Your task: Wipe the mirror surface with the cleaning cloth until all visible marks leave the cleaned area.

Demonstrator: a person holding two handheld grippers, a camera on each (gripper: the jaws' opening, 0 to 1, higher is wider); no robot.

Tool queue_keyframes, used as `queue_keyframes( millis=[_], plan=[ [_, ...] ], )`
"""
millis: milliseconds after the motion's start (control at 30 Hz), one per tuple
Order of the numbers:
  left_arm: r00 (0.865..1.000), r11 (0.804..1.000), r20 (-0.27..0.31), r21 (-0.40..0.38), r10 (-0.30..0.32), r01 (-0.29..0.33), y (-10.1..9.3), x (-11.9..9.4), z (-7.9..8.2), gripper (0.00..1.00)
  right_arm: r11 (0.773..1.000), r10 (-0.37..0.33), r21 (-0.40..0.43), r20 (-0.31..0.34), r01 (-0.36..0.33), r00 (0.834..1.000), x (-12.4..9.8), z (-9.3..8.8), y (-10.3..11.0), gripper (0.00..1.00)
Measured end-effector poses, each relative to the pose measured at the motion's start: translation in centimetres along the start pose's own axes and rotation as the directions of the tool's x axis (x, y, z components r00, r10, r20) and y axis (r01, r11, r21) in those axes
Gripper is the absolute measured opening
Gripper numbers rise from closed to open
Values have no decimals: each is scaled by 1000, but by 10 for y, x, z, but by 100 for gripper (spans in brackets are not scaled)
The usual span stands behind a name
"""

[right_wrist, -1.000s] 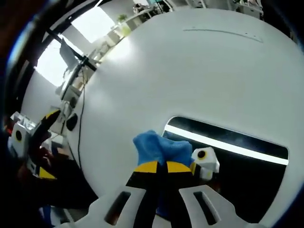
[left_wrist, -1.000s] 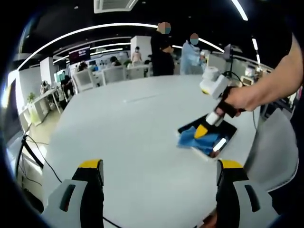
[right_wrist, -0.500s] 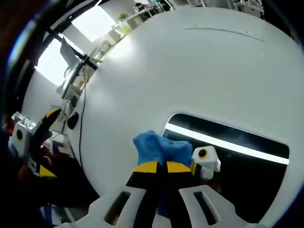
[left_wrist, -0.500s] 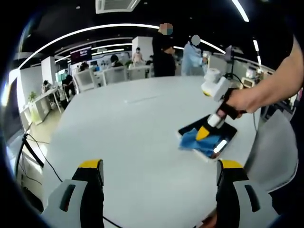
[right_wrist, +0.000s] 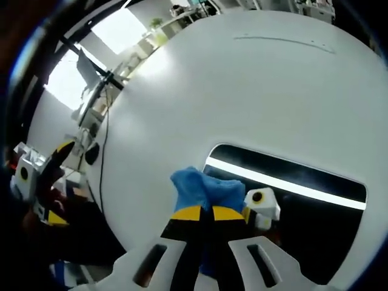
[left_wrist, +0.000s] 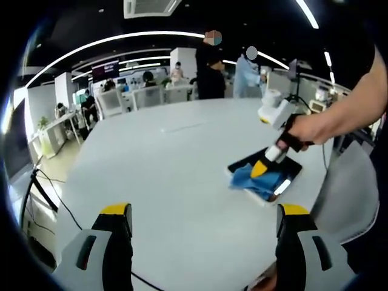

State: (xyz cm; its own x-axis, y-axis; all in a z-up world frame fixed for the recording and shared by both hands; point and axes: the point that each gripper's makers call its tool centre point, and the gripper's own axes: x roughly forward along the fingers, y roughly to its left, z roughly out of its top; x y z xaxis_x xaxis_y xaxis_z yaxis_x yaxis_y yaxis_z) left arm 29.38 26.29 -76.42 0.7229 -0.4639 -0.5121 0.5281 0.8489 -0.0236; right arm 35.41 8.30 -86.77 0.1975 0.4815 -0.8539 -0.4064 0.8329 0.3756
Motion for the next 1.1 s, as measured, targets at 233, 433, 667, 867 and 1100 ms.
queue_keyframes(
  millis=[233, 433, 667, 867, 1100],
  plan=[
    [1000, 1000, -3, 3, -4, 4, -4, -1, -2, 100, 1000, -16, 7, 13, 16, 1000, -8, -4, -14, 0],
    [1000, 1000, 6, 6, -6, 6, -5, 0, 3, 100, 999, -34, 15, 23, 33, 999, -11, -4, -28, 0],
    [1000, 1000, 19, -2, -8, 8, -6, -1, 8, 100, 998, -50, 39, 42, 49, 998, -21, -9, -45, 0],
    [999, 1000, 24, -5, -21, 21, -13, 2, 8, 100, 996, -84, 47, 64, 81, 994, -34, -17, -64, 0],
    [999, 1000, 34, 10, -30, 30, -16, 3, 10, 100, 993, -113, 49, 75, 109, 991, -44, -23, -80, 0]
  ],
)
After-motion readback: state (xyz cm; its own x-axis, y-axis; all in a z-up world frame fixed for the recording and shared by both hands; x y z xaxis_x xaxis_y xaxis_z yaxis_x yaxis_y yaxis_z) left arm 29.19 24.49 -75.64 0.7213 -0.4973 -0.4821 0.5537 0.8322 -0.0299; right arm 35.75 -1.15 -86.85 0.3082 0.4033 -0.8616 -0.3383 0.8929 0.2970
